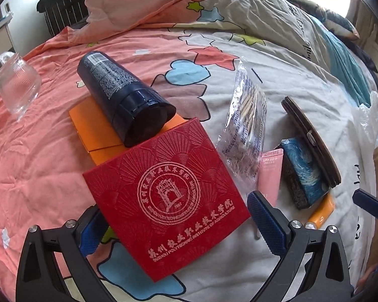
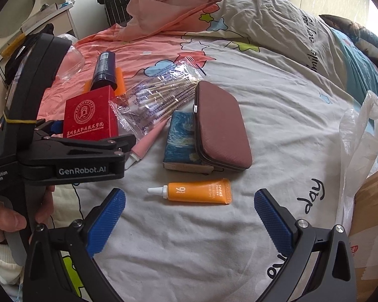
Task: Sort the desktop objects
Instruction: 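Grasp the red square box with the left tool and lift it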
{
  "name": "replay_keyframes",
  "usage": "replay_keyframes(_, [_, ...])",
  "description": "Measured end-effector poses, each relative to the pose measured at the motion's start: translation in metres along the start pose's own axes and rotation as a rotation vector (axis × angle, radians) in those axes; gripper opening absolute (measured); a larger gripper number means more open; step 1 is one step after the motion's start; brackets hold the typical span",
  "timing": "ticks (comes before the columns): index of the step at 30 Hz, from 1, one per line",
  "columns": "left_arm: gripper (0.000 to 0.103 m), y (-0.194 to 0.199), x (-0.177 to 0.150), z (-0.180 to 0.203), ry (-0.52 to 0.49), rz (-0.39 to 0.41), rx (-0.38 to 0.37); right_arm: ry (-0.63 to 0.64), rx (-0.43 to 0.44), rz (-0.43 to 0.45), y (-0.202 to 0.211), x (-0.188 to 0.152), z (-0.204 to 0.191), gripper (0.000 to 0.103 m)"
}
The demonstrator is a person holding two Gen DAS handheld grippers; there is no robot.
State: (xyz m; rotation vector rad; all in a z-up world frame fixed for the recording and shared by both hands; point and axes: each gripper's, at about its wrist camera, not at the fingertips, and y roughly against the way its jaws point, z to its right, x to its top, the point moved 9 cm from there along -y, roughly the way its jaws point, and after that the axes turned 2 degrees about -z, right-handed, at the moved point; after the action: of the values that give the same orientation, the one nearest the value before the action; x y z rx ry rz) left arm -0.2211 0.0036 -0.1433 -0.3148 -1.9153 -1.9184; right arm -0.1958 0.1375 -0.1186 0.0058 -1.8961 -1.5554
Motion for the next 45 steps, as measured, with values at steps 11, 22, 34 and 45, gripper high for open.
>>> replay_keyframes(11, [0.088, 0.008, -0.009, 0.003, -0.141, 0.02, 0.002, -0.013, 0.006, -0.007, -0.003, -0.003, -0.003, 0.103])
replay_keyframes(22, [0.081, 0.029, -0.014, -0.001, -0.207, 0.056, -0.024, -0.049, 0.009, -0.001, -0.002, -0.004, 0.003, 0.103])
replay_keyframes(34, [0.079, 0.019, -0.019, -0.003, -0.21, 0.033, 0.025, -0.052, 0.025, 0.007, -0.001, -0.004, -0.002, 0.103])
replay_keyframes(45, [0.089, 0.012, -0.004, -0.02, -0.103, 0.048, 0.08, -0.054, 0.027, 0.007, -0.002, -0.004, -0.001, 0.103])
